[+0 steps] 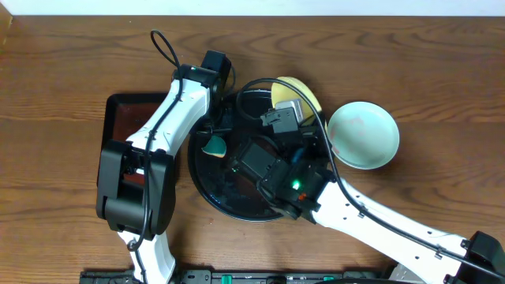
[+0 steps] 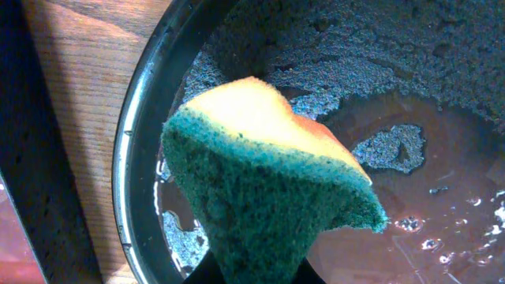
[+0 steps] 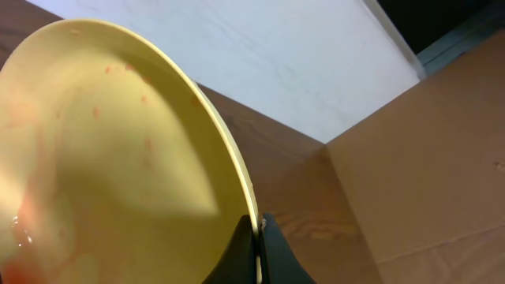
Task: Clean dirty plates on tray and stack at the side
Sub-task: 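Lift the yellow plate with the right gripper onto the light-blue stack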
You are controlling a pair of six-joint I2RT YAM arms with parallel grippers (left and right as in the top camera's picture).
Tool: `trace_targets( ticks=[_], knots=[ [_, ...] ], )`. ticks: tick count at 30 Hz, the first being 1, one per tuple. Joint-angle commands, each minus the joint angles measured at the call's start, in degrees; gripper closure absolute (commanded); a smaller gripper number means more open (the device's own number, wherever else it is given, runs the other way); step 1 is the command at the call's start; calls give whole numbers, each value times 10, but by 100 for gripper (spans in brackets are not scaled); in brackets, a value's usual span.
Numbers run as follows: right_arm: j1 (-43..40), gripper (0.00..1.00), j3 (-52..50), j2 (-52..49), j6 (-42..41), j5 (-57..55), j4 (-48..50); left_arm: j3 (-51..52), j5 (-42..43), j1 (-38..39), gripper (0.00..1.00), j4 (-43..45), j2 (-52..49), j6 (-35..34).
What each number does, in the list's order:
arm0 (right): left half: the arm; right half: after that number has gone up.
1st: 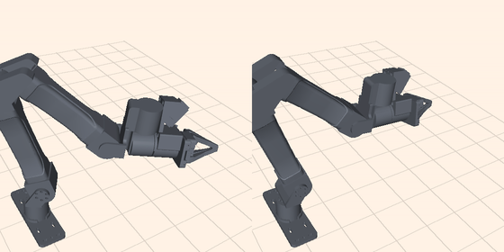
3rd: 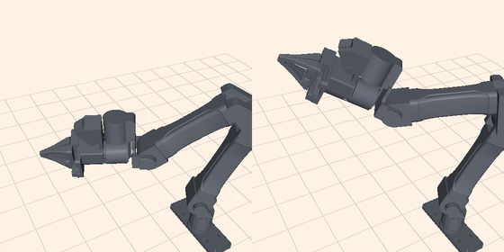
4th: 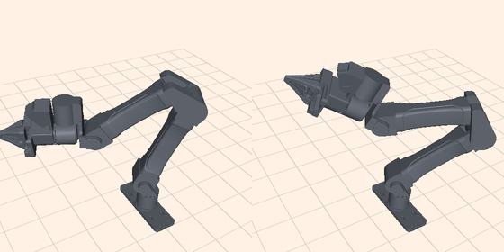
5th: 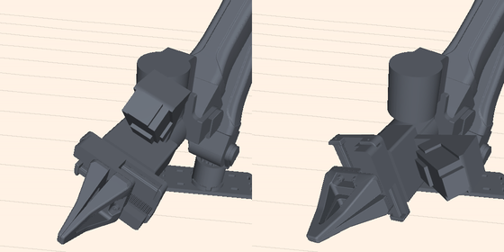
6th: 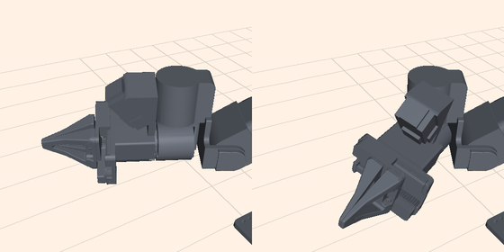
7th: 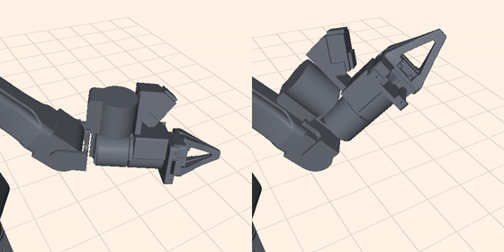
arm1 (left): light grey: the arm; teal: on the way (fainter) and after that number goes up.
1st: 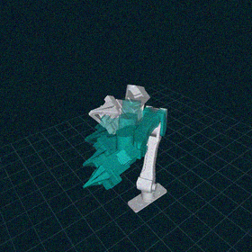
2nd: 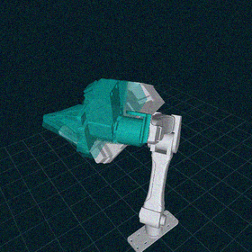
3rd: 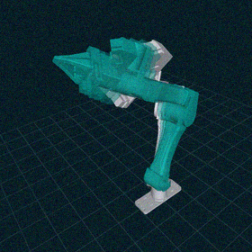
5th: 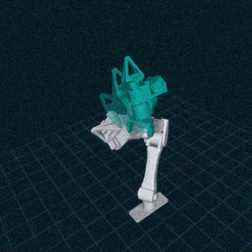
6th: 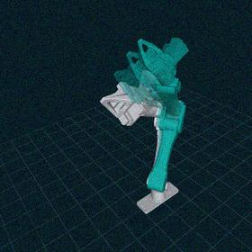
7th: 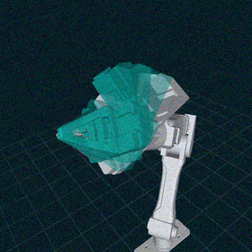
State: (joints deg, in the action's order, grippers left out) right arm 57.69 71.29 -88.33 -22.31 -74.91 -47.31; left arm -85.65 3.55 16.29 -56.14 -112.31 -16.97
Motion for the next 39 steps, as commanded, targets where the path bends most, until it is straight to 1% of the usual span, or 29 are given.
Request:
trace_targets(
  ticks=[1, 5, 10, 14, 16, 17, 19, 23, 24, 28, 31, 35, 39],
  knots=[
    [4, 99, 3, 6, 1, -41, -3, -7, 4, 0, 92, -1, 10, -12],
    [4, 99, 2, 6, -6, -14, -6, -7, 4, 0, 92, -1, 10, -12],
    [-12, 99, 2, 6, -67, 169, -23, -7, 5, 0, 92, -1, 10, -12],
    [-37, 99, 2, 6, -109, 259, -38, -7, 6, 0, 92, -1, 10, -14],
    [-52, 99, 2, 7, -109, 313, -36, -7, 6, 0, 92, -1, 10, -14],
    [-73, 99, 2, 12, -109, 368, -35, -7, 6, 0, 92, -1, 10, -14],
    [-103, 99, 2, 20, -105, 426, -35, -7, 6, 0, 92, -1, 10, -14],
    [-180, 99, 2, 41, -74, 541, -33, -7, 16, 0, 92, -1, 10, -19],
    [-234, 99, 2, 49, -58, 609, -33, -7, 21, 0, 92, -1, 10, -21],
    [-343, 99, 2, 52, -46, 710, -45, -7, 21, 0, 92, -1, 10, -20],
    [-427, 99, 2, 51, -46, 733, -68, -7, 20, 0, 92, -1, 10, -20],
    [-521, 99, 0, 47, -45, 730, -93, -7, 21, 0, 92, 2, 10, -20],
    [-587, 99, -20, 43, -42, 728, -90, -7, 21, 0, 92, 6, 10, -20]
  ],
)
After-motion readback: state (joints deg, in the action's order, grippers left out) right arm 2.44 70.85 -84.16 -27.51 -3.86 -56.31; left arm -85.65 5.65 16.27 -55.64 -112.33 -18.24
